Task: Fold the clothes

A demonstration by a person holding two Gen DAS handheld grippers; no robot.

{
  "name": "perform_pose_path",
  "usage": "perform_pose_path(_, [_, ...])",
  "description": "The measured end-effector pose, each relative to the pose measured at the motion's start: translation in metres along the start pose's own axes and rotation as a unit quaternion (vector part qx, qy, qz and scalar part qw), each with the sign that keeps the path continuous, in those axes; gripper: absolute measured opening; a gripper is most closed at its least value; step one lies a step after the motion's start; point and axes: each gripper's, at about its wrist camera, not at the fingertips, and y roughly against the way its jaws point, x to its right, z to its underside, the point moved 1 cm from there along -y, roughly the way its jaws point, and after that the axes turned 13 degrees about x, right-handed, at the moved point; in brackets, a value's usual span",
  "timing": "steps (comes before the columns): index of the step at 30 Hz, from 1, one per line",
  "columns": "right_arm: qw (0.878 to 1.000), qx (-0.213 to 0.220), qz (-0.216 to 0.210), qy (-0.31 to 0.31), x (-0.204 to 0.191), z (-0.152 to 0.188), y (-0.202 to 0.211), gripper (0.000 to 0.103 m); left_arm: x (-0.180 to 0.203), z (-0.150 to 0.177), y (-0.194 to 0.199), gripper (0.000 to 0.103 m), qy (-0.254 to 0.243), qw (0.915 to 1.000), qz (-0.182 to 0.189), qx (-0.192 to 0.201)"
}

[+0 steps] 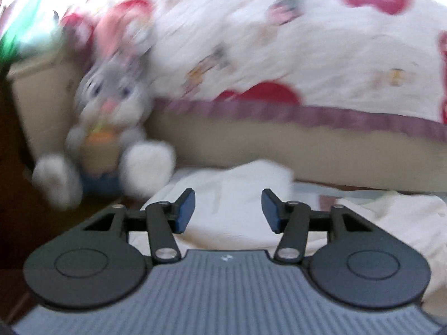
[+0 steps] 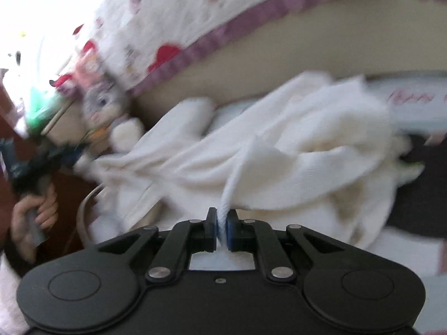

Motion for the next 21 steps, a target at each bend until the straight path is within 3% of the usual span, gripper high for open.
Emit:
perform_pose_path(2, [1.000, -0.016, -0.015, 0.007, -0.011, 0.014, -0.001, 0.009, 0.024, 0.005, 0.004, 0.059, 0.013, 0.9971, 0.073, -0.020])
perform_pose_path(4, [0.999, -0.032, -0.034, 0.014, -0.022, 0.027, -0.003, 0.009, 0.050, 0.017, 0.001, 0.059, 0.041, 0.9829, 0.165, -0.070])
perform_pose_path(8, [0.995, -0.067, -0.067, 0.032, -0.042, 0.053, -0.012, 0.009, 0.109, 0.045, -0.001, 0.059, 0.043, 0.9519, 0.268, -0.142])
perform_pose_path(13, [0.983, -0.118, -0.135, 0.042, -0.049, 0.072, -0.014, 0.009, 0.172, 0.087, -0.002, 0.060, -0.059, 0.9302, 0.303, -0.198])
perform_pose_path(18, [0.976, -0.132, -0.168, 0.032, -0.048, 0.080, 0.001, 0.009, 0.188, 0.111, 0.000, 0.060, -0.069, 0.9034, 0.341, -0.251])
perform_pose_path(21, [0.972, -0.138, -0.187, 0.039, -0.054, 0.080, 0.007, 0.009, 0.195, 0.116, -0.004, 0.068, -0.086, 0.9031, 0.336, -0.254])
